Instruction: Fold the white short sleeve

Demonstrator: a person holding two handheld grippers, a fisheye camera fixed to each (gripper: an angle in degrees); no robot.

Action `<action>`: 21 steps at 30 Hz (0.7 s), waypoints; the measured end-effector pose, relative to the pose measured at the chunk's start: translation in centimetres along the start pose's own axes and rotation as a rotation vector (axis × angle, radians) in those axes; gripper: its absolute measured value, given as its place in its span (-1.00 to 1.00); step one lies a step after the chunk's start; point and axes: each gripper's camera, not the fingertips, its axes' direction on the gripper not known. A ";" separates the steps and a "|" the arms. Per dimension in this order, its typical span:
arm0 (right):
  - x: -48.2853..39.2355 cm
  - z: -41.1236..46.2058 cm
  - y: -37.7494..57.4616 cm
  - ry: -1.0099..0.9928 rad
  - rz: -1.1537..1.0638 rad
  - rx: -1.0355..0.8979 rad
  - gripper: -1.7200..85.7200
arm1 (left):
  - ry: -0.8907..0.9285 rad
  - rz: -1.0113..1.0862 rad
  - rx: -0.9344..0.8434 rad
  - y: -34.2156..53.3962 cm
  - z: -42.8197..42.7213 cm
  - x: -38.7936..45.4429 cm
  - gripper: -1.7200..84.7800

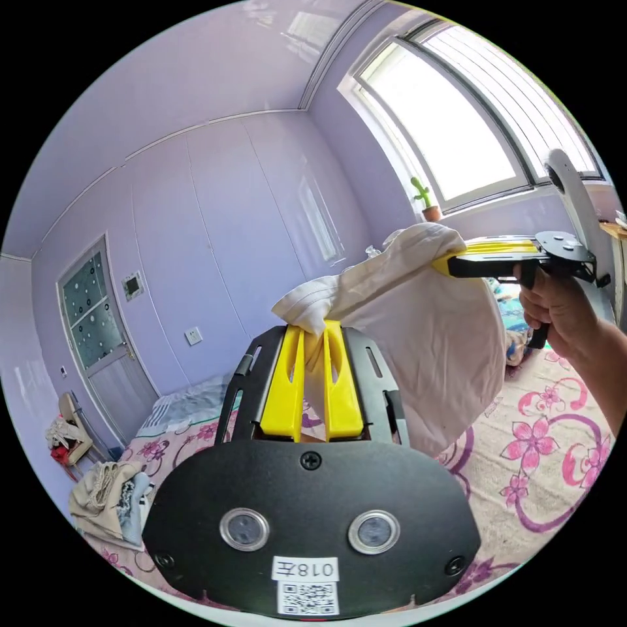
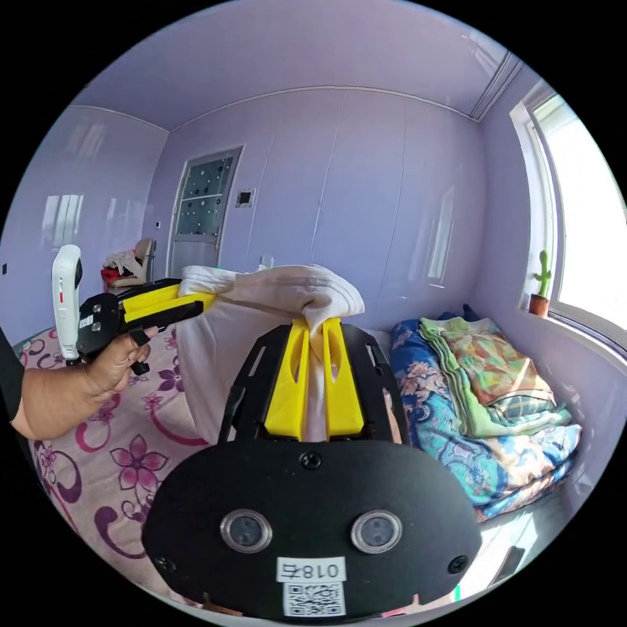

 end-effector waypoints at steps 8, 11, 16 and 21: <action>9.2 23.2 2.9 0.173 0.169 -0.583 -0.77 | 0.187 -0.291 -0.654 1.3 31.9 -3.9 -0.63; 11.4 21.1 5.2 0.115 0.359 -0.417 -0.78 | 0.192 -0.468 -0.512 3.9 29.3 -8.1 -0.63; 9.9 14.4 8.2 -0.020 0.325 -0.296 -0.82 | 0.336 -0.299 -0.411 6.4 21.7 -3.1 -0.66; 4.2 9.6 10.2 -0.093 0.182 -0.290 -0.83 | 0.331 -0.075 -0.307 8.2 13.1 6.6 -0.71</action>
